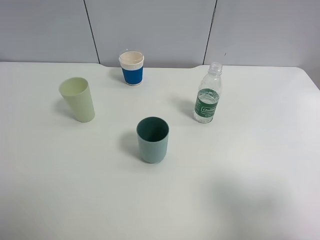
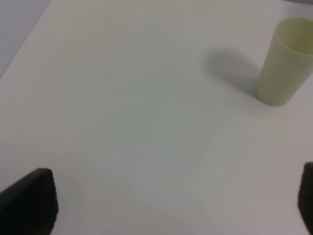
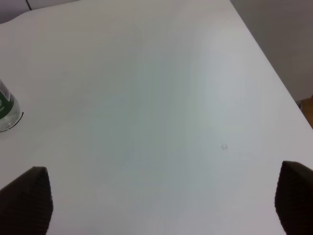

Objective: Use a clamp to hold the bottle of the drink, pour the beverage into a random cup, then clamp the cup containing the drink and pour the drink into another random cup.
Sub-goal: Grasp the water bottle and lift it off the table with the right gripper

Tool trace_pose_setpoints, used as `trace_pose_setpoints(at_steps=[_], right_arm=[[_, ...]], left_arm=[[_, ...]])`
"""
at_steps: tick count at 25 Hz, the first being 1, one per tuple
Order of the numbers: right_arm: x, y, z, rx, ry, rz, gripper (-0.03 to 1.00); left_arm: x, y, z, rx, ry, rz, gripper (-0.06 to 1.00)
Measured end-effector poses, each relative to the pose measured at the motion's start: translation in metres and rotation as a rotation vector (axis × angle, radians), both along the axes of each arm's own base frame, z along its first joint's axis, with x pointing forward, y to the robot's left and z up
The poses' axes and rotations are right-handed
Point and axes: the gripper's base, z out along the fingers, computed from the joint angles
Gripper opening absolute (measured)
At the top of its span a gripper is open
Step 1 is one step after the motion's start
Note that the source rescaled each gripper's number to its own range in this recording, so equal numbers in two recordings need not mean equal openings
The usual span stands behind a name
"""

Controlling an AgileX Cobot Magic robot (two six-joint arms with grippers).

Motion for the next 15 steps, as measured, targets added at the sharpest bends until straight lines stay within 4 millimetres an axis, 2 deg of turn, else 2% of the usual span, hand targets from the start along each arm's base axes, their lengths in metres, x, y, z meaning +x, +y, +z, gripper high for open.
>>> trace_pose_setpoints(at_steps=[15], right_arm=[[0.0,0.0,0.0,0.0,0.0,0.0,0.94]], left_arm=[[0.0,0.0,0.0,0.0,0.0,0.0,1.0]])
